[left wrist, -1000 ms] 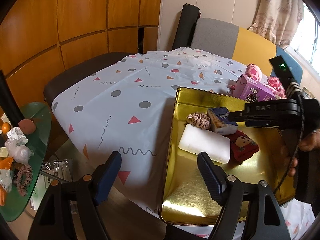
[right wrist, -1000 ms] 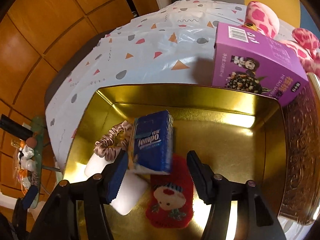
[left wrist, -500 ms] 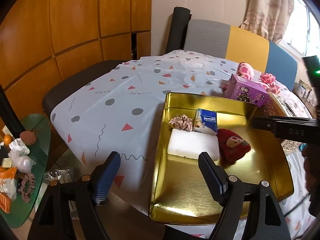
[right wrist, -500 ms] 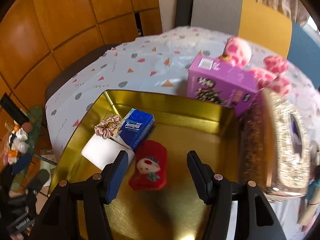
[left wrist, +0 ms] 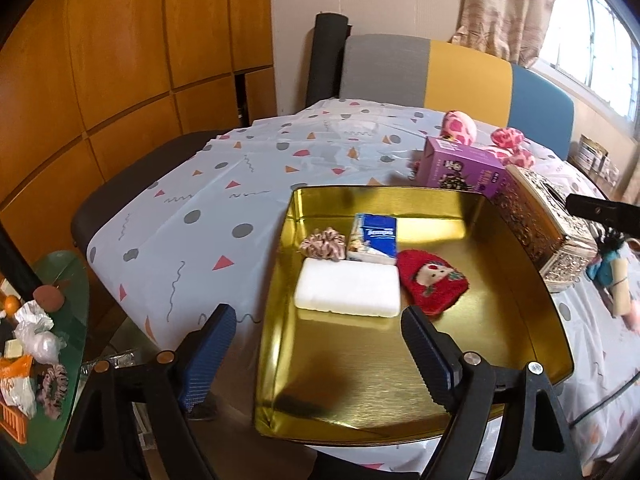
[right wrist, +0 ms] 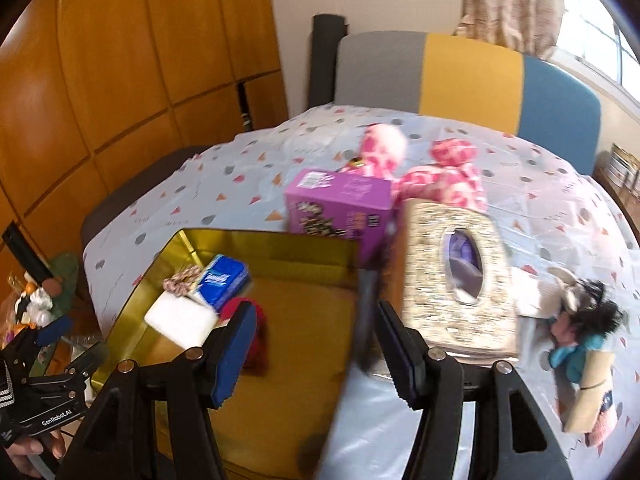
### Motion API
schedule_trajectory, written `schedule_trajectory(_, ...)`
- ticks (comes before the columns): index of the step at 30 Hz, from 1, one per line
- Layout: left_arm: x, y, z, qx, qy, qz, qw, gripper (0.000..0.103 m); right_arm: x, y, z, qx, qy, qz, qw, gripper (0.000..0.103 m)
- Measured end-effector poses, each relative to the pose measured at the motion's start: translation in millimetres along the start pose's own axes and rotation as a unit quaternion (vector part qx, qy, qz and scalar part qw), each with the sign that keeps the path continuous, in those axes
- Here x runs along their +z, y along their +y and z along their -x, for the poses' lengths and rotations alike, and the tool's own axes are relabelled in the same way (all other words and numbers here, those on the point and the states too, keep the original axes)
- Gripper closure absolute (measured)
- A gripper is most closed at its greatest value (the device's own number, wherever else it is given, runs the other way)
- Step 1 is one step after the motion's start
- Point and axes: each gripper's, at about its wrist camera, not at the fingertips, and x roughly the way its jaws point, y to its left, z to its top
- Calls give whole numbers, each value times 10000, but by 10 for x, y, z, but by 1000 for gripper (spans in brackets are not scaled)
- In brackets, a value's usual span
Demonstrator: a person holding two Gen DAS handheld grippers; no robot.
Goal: Organize soft objects
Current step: 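Move the left tool toward the black-haired doll on the cloth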
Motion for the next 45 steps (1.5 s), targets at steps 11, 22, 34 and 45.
schedule_trajectory(11,51,-344,25,-333,26,-418,9986,18,-202,-1047,374,-928,-224,-781,9924,41)
schedule_trajectory(22,327,-948,185,-951,-313,-1006,9899,18,-731,-2635,908,-2543,-596,-2566,9306,41)
schedule_trajectory(34,701,-2320,343,-1948,-516,-2267,9529,18,-1368,-3435,1094,-2516,-539,-4264,8672,41)
schedule_trajectory(45,1067,-3890,224,-2685,-457,-3301,9038,32,-1528,-3529,1221,-2211,-696,-4884,8413,41)
